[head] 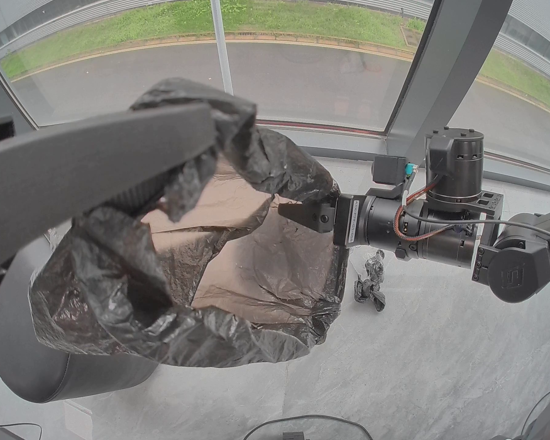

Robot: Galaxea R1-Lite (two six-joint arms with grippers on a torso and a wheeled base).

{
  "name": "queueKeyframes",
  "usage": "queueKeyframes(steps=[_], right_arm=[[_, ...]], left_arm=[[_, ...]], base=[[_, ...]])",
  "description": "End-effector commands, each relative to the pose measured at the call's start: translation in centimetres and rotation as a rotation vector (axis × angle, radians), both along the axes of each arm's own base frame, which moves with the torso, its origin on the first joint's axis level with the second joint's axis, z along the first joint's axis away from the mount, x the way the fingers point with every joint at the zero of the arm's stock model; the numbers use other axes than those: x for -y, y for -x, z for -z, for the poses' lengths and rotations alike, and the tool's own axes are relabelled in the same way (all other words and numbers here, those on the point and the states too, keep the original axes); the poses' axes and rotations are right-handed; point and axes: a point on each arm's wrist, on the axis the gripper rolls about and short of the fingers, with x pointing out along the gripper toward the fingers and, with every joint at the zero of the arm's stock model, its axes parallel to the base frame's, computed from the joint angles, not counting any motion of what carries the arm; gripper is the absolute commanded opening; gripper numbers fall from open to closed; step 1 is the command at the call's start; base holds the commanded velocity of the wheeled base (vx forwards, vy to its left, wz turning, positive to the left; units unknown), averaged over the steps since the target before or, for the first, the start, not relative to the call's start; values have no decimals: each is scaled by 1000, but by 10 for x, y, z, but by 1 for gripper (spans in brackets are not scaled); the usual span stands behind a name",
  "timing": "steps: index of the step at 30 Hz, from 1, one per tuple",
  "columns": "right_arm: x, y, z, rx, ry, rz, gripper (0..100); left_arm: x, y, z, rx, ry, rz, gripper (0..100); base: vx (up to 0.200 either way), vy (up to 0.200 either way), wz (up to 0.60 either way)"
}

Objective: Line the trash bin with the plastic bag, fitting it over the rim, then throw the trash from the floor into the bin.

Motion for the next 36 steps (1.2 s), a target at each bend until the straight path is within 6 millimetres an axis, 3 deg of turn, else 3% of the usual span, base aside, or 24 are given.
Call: queueKeyframes(steps=[1, 10, 32, 33, 36], right_arm=[[-5, 0, 6, -17, 9, -11, 100], [-7, 7, 18, -40, 39, 4, 100], [-18, 12, 24, -52, 50, -28, 100], [-18, 12, 24, -52, 50, -28, 0], [-18, 12, 24, -54, 49, -26, 0]], left_arm=[[-4, 2, -2, 4, 12, 2, 0], [-4, 1, -2, 2, 13, -4, 0], [-4, 0, -1, -2, 13, -7, 0], [-4, 0, -1, -2, 15, -7, 0], [-4, 0, -1, -4, 14, -7, 0]], base=[[0, 0, 0], [0, 0, 0], [0, 0, 0], [0, 0, 0], [0, 0, 0]])
